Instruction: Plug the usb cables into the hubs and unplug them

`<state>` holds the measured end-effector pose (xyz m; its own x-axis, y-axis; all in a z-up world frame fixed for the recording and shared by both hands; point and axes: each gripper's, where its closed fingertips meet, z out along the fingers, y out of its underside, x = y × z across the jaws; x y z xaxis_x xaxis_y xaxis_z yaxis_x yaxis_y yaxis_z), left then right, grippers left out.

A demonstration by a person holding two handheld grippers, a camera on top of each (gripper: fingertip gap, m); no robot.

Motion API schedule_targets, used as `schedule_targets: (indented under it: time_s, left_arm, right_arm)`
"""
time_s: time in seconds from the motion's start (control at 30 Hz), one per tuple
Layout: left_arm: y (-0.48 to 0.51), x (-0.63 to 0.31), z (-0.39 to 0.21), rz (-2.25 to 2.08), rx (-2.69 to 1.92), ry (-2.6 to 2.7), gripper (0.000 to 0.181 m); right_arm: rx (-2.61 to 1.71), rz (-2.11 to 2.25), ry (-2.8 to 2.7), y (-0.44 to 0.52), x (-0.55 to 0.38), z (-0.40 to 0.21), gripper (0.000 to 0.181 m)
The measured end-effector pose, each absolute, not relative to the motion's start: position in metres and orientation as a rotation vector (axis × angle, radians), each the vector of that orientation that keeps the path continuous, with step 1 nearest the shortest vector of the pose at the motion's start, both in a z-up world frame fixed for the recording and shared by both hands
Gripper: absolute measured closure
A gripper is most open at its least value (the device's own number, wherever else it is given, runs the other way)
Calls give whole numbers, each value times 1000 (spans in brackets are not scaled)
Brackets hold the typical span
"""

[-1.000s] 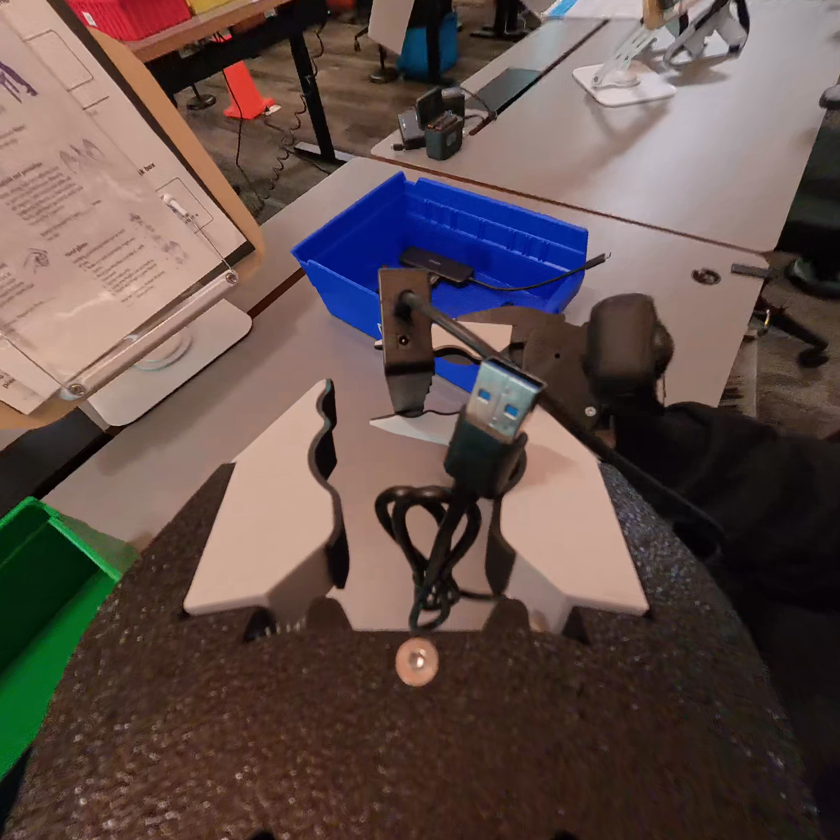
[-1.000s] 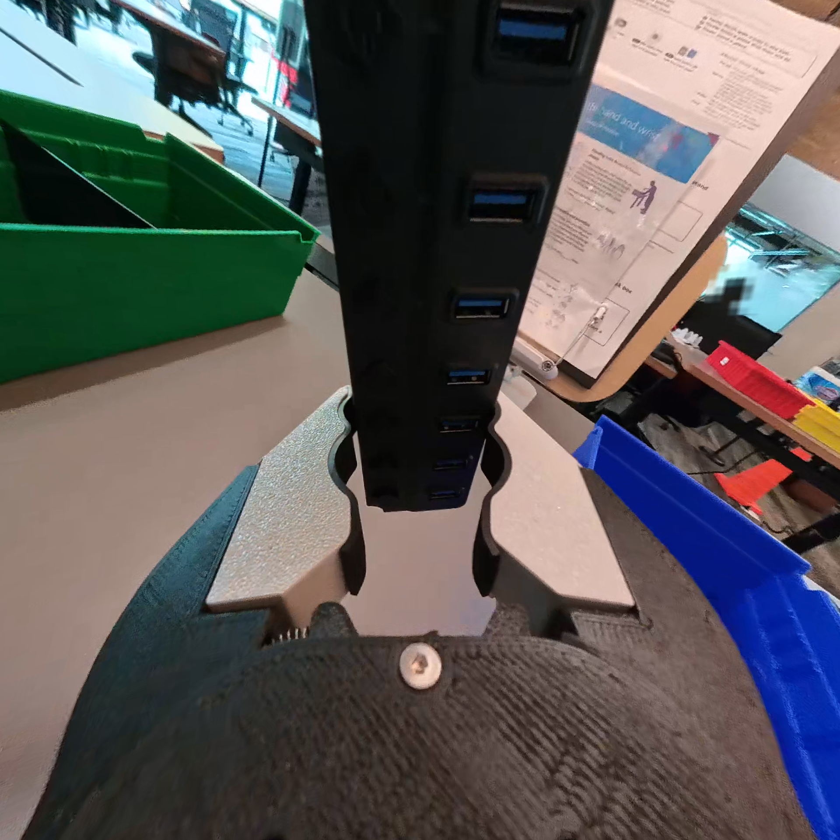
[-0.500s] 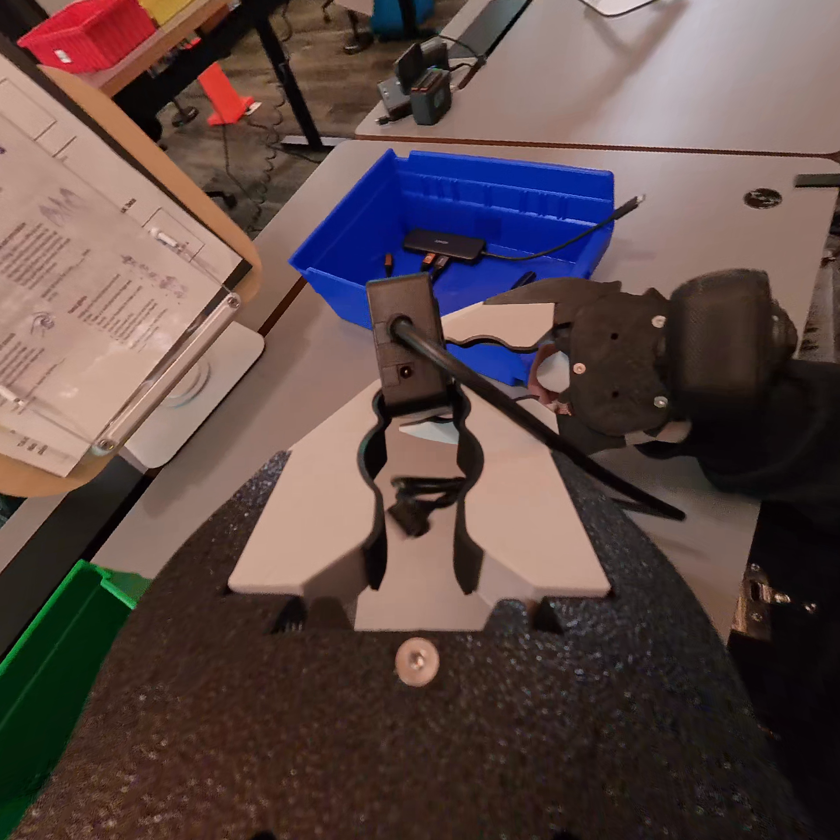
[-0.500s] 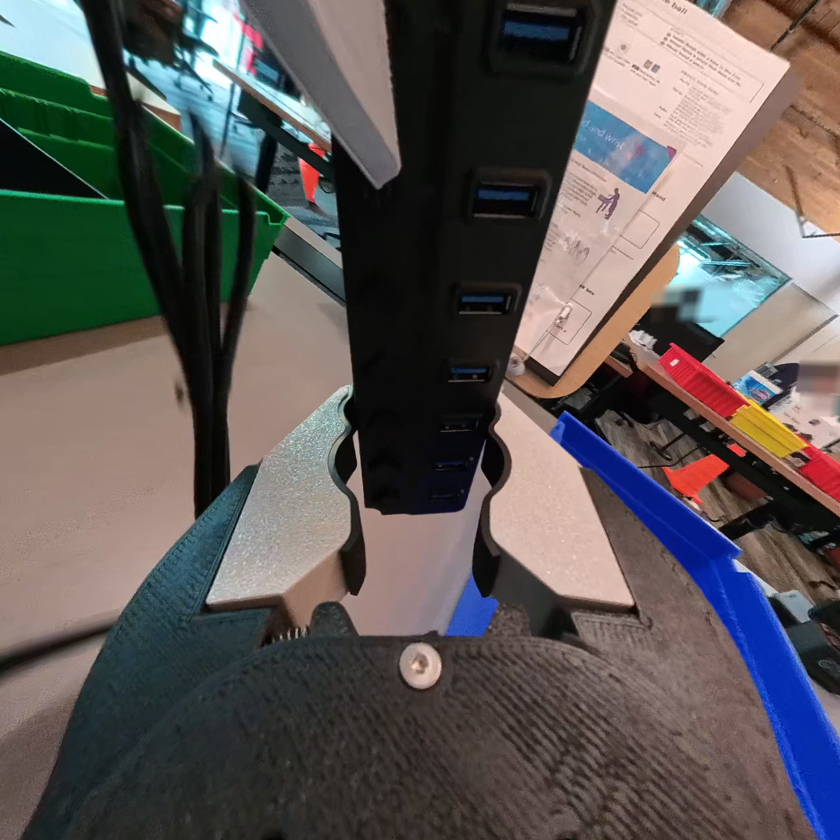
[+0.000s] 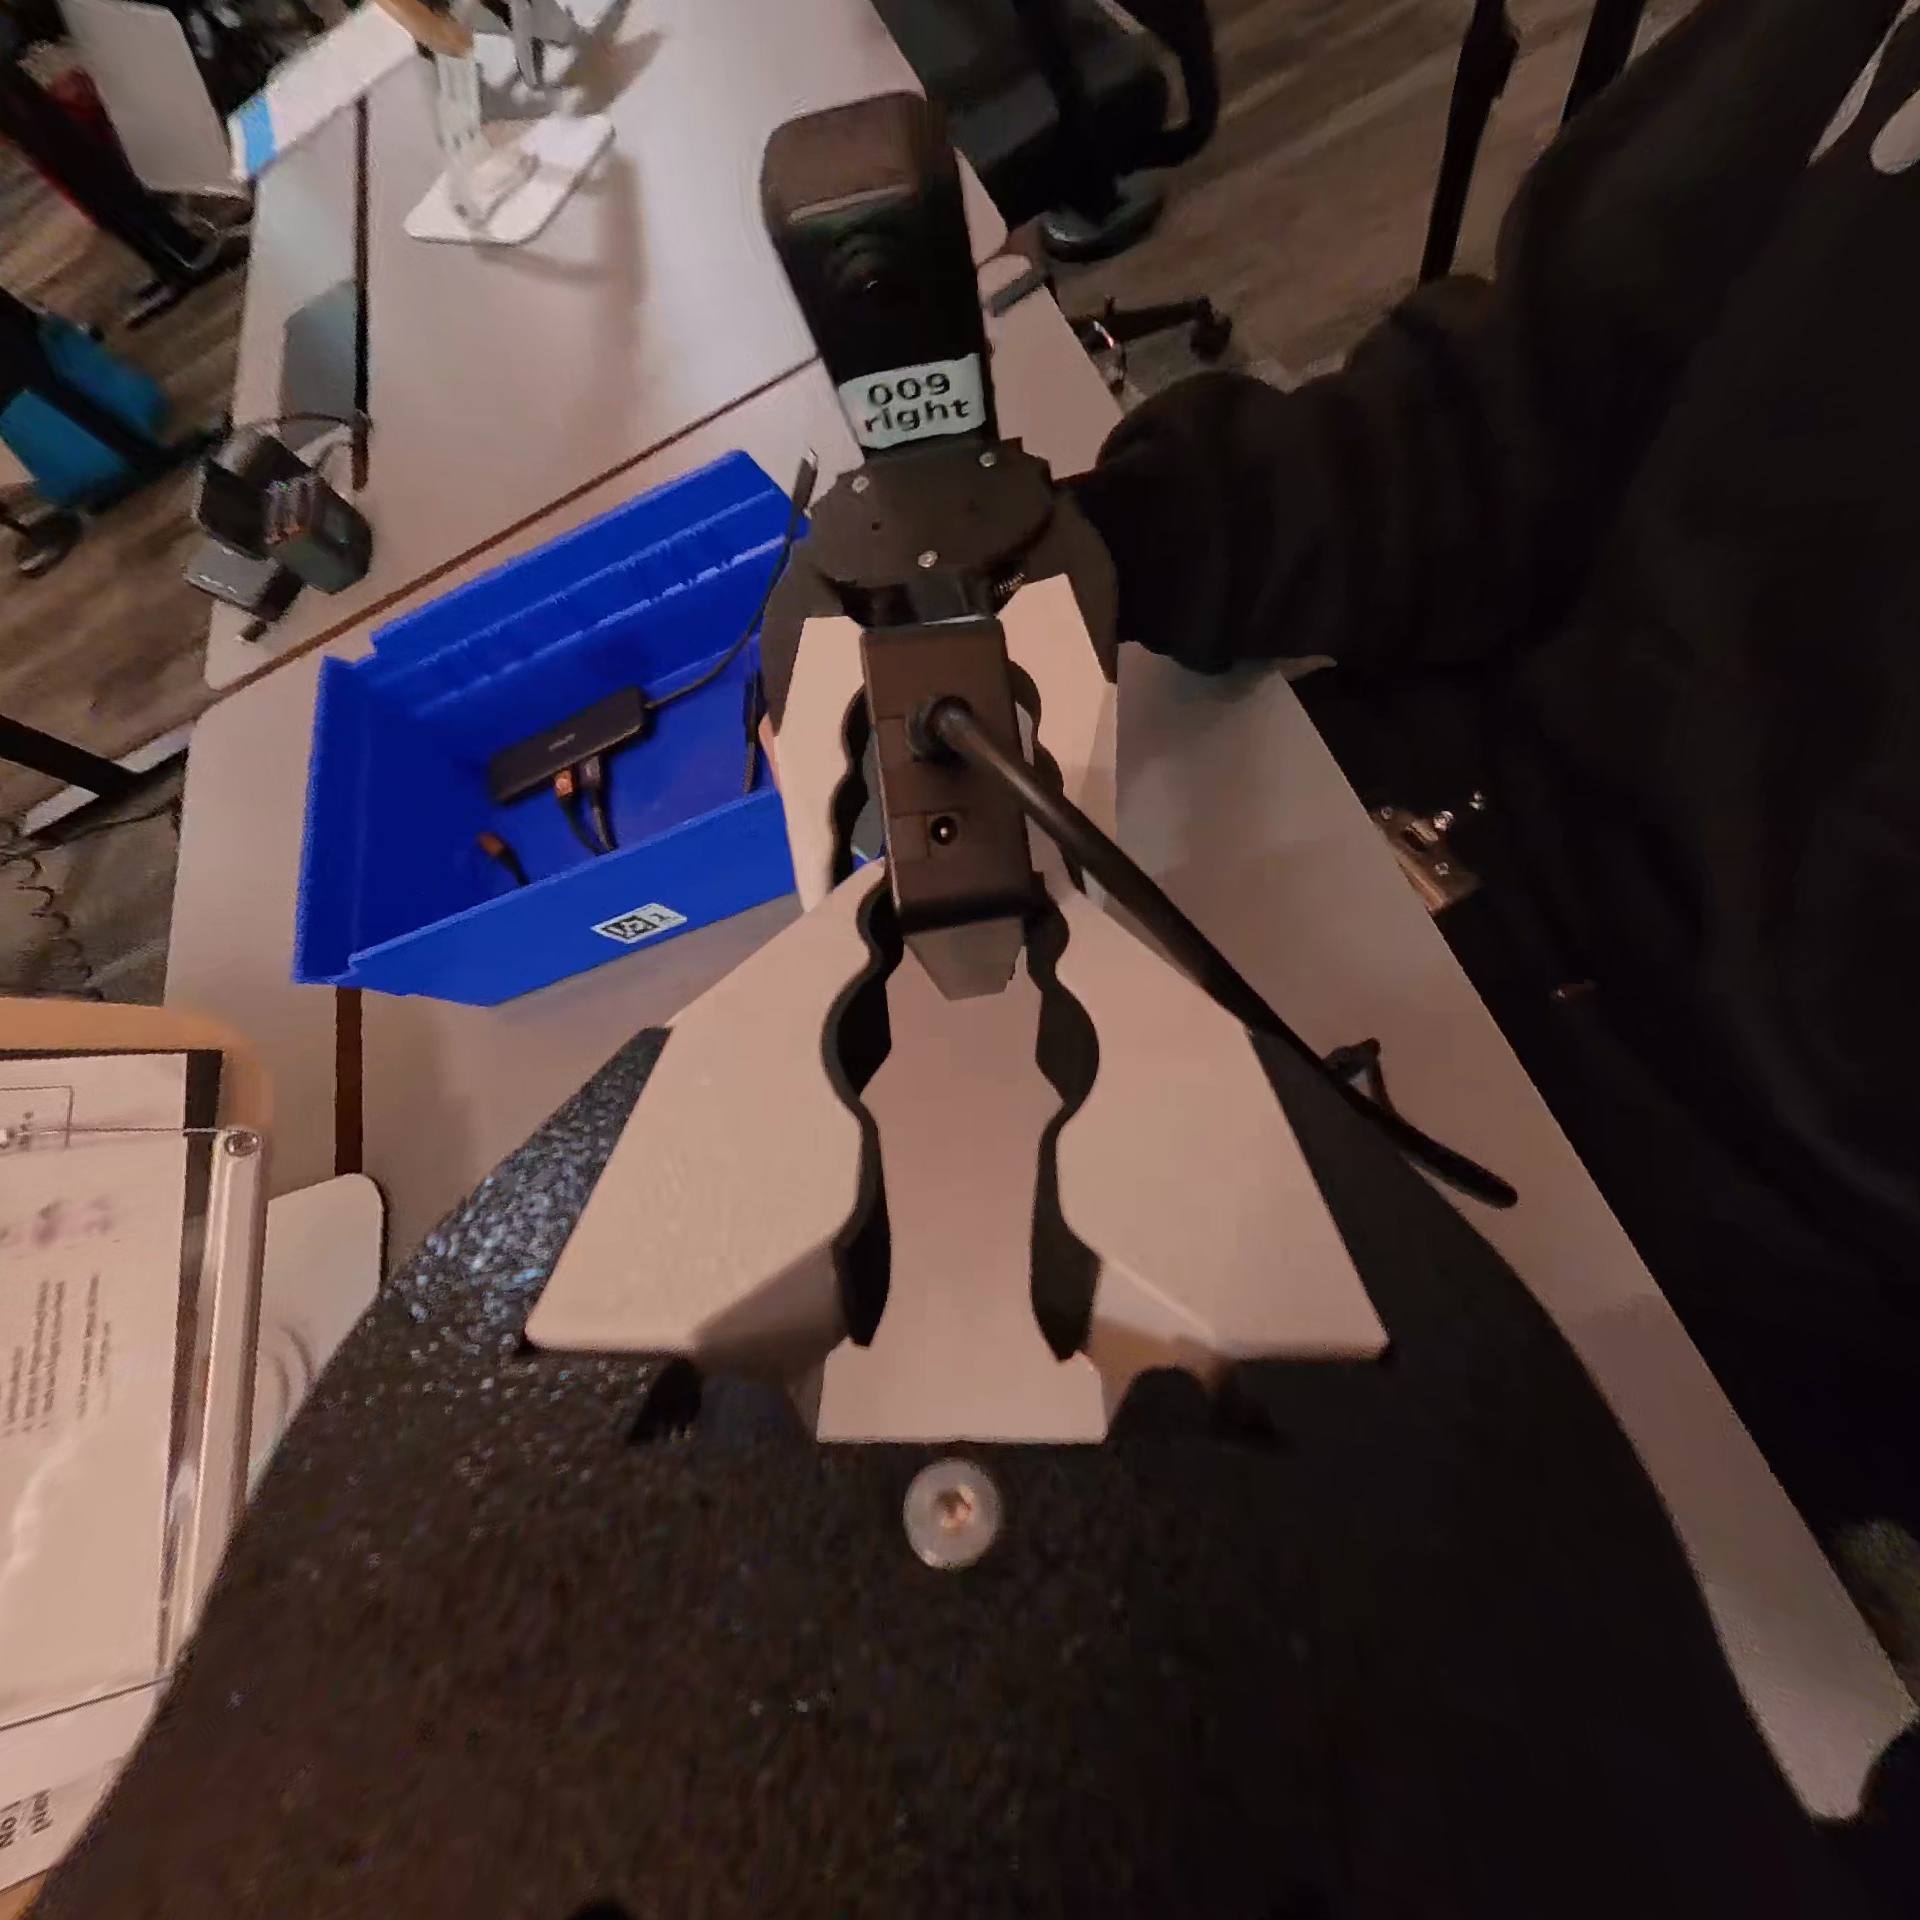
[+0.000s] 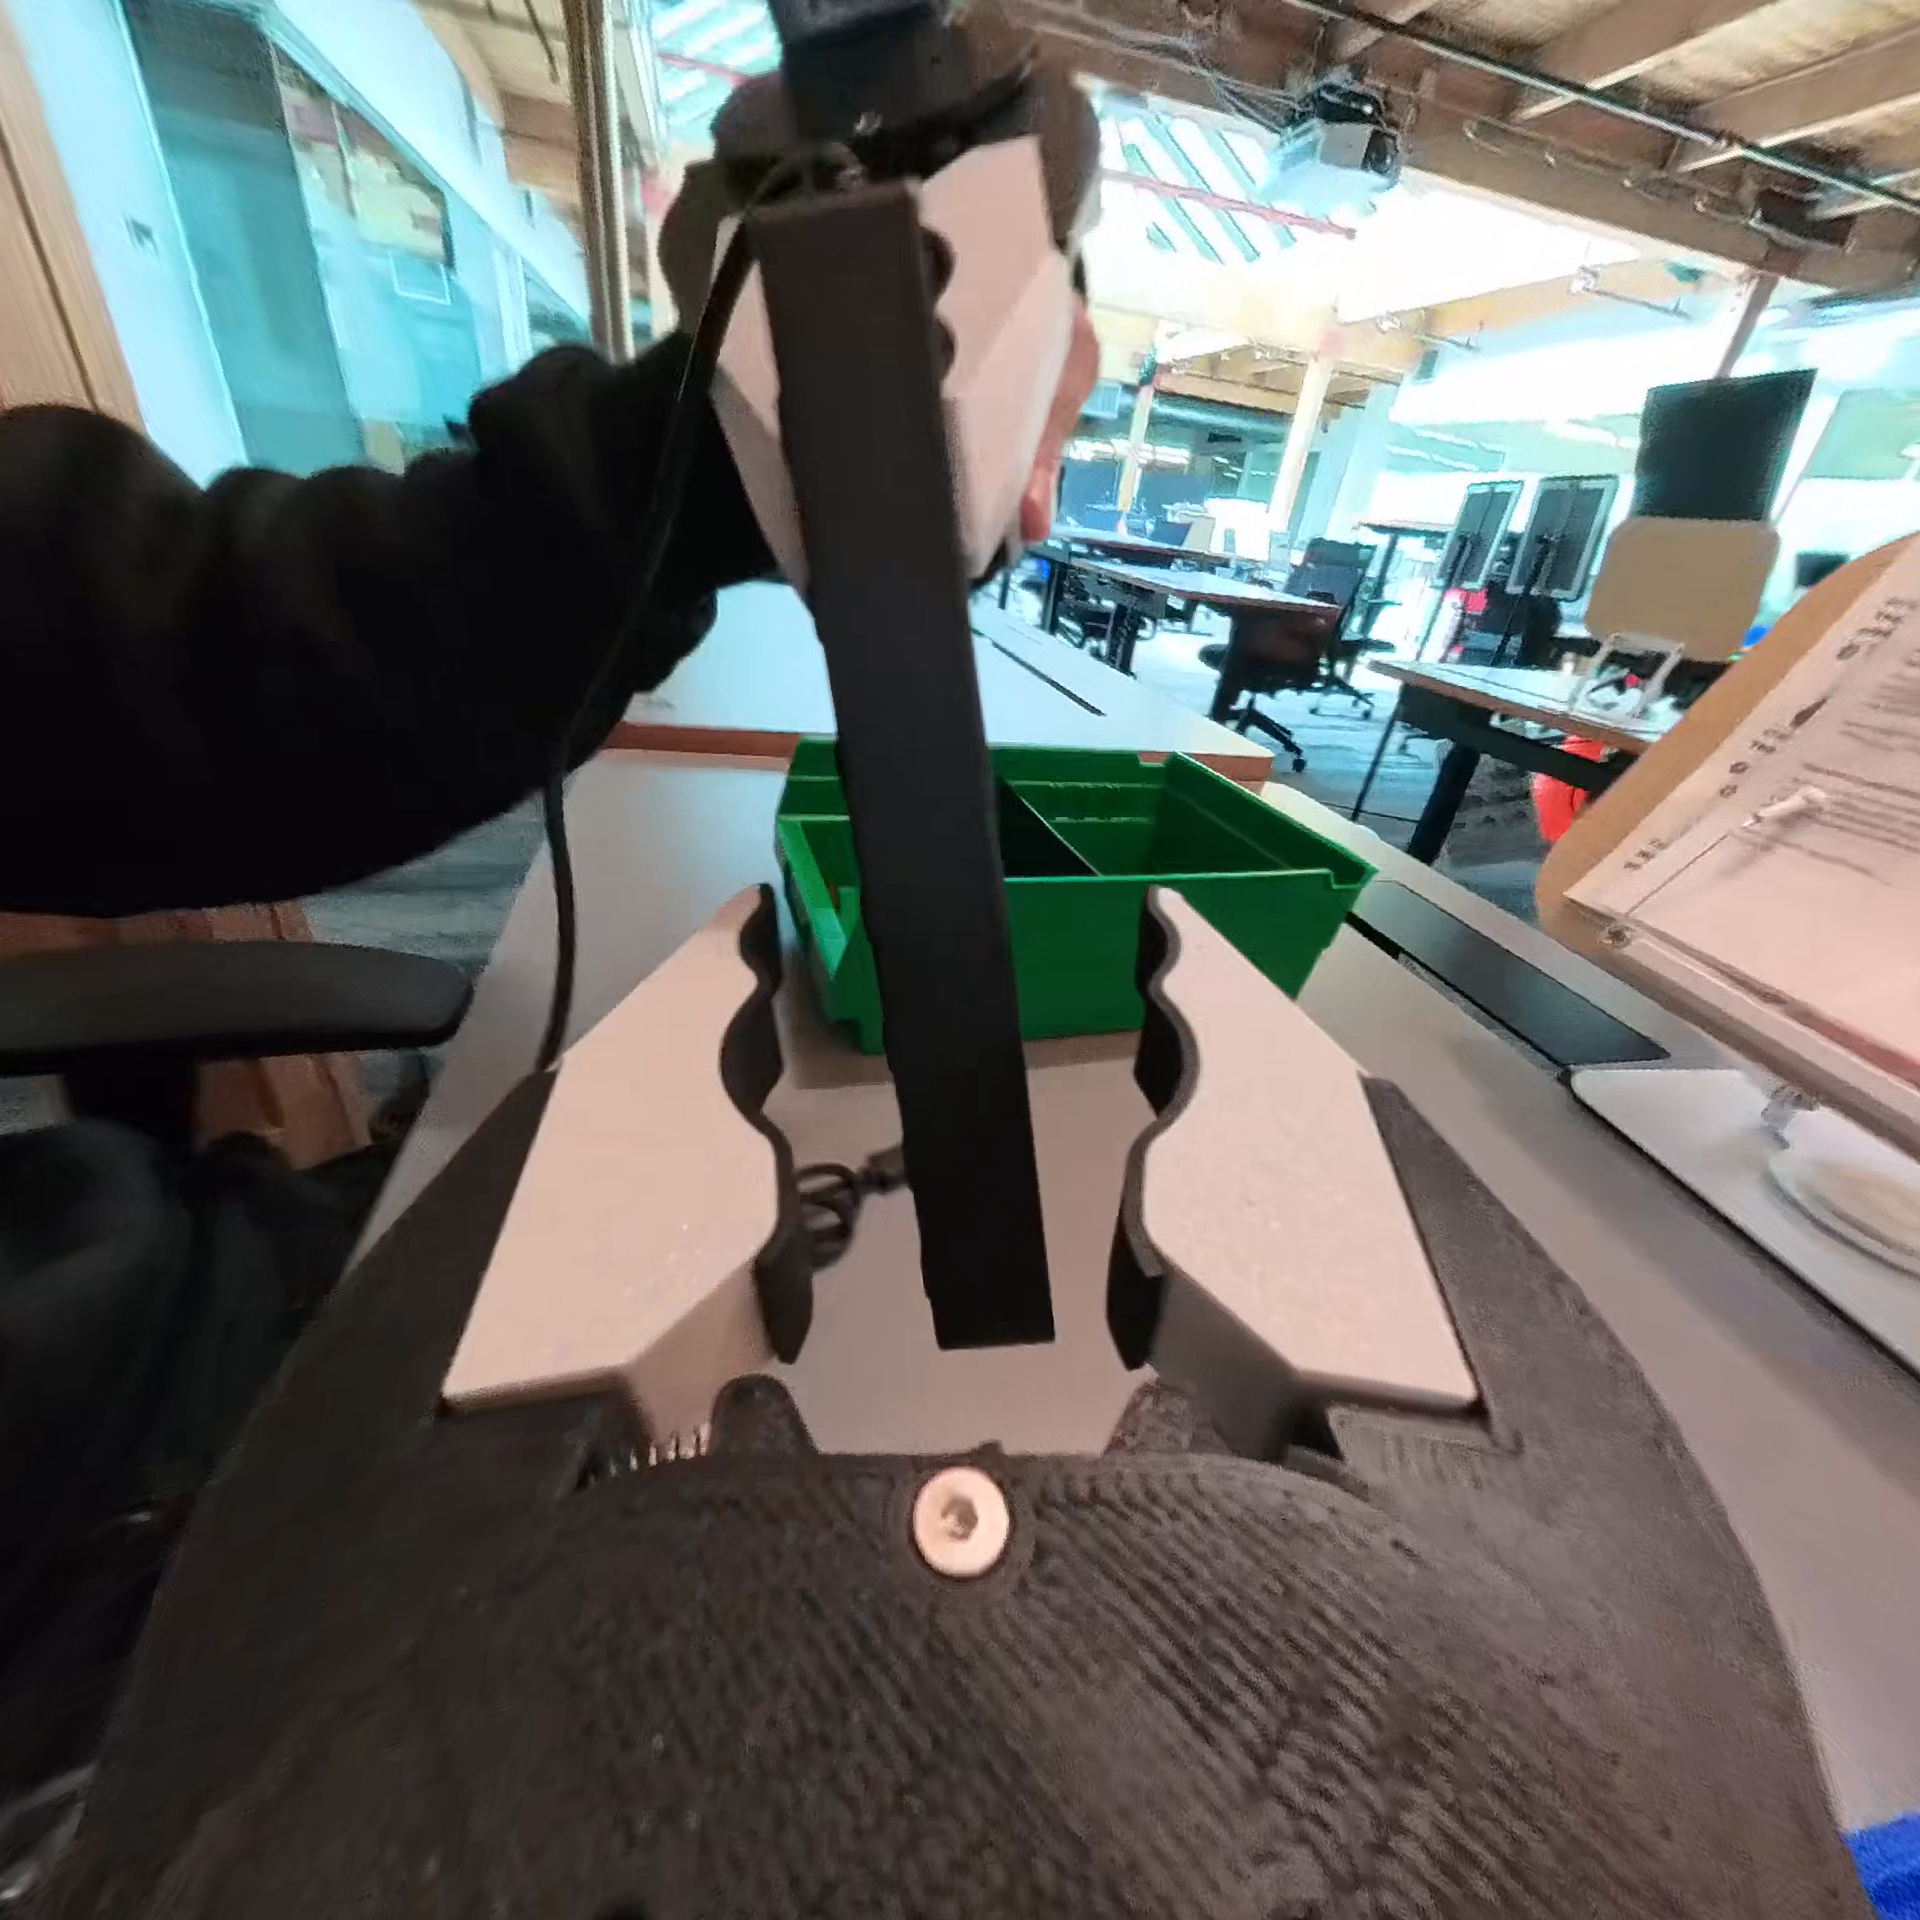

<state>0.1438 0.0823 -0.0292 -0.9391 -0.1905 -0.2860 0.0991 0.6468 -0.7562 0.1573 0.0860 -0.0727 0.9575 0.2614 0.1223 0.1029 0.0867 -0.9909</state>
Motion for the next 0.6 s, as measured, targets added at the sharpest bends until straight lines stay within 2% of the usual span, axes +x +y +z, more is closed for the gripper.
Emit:
schedule_targets:
  time_s: [0.03,0.07,0.1,0.2,0.3,0.43,0.6]
  left_arm:
    - [82,145,-31,-1163,-70,2547,160]
    - [81,146,-34,-1141,-64,2564,160]
    - [82,149,-36,-1127,-73,2567,160]
    - [87,168,-38,-1091,-182,2467,157]
    - [118,197,-33,-1007,-515,2285,138]
    - [200,211,-2,-891,-1171,1645,149]
    - [86,165,0,-1495,-1008,1644,152]
  right_arm:
    - [-1498,76,-321,88,156,-74,125]
    - [-1499,25,-353,90,154,-75,152]
    - [-1508,-34,-367,92,156,-78,159]
    - [-1517,-135,-301,99,173,-83,159]
    - [-1483,-188,-179,99,197,-83,158]
    - [-1455,-380,58,89,242,-78,158]
    - [-1453,-541,179,84,263,-81,158]
